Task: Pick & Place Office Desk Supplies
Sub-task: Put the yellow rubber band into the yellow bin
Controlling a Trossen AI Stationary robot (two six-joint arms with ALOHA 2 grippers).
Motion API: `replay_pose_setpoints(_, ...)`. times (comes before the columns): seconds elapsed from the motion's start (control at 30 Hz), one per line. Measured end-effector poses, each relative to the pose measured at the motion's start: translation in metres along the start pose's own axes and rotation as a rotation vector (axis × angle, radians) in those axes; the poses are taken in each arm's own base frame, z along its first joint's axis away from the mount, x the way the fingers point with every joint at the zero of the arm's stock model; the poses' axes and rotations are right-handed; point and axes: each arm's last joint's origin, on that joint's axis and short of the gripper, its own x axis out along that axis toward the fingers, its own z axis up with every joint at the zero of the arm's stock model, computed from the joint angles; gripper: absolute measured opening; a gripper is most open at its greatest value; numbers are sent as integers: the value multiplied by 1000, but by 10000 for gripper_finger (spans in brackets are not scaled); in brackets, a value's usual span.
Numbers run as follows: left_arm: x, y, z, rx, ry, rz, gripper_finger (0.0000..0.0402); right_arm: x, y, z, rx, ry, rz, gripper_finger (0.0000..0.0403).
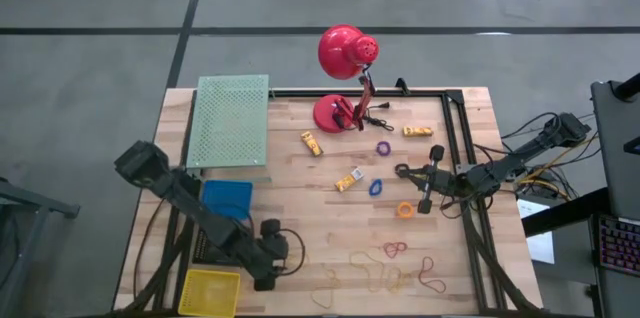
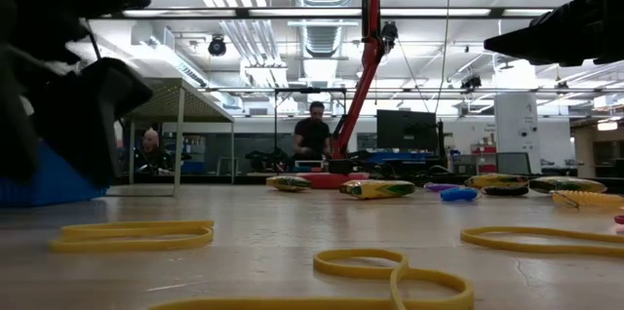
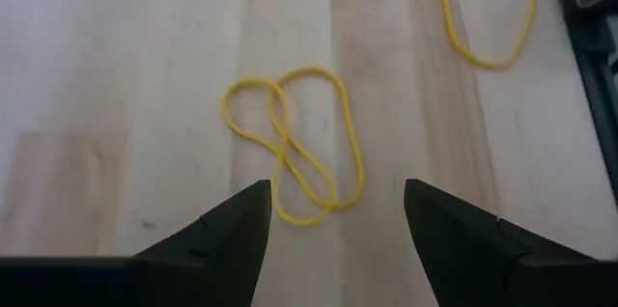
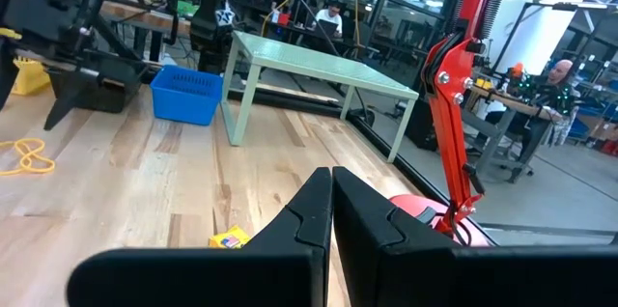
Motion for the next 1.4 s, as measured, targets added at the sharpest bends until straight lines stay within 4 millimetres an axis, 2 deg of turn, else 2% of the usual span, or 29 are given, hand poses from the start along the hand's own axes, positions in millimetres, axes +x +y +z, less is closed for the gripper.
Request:
replay_pose_setpoints(0.63, 29, 2, -11, 72, -33, 97, 230, 0, 0, 0, 0, 0, 0, 8)
replay_pose_setpoints(0.9, 31, 3, -13, 84, -32, 105, 216, 0, 0, 0, 0, 0, 0, 8)
replay_pose_setpoints(1.03, 32, 2, -13, 88, -34, 102, 176, 0, 0, 0, 0, 0, 0, 8)
replay_pose_setpoints(1.4, 32, 2, -12, 108, -34, 95, 11, 0, 0, 0, 0, 0, 0, 8)
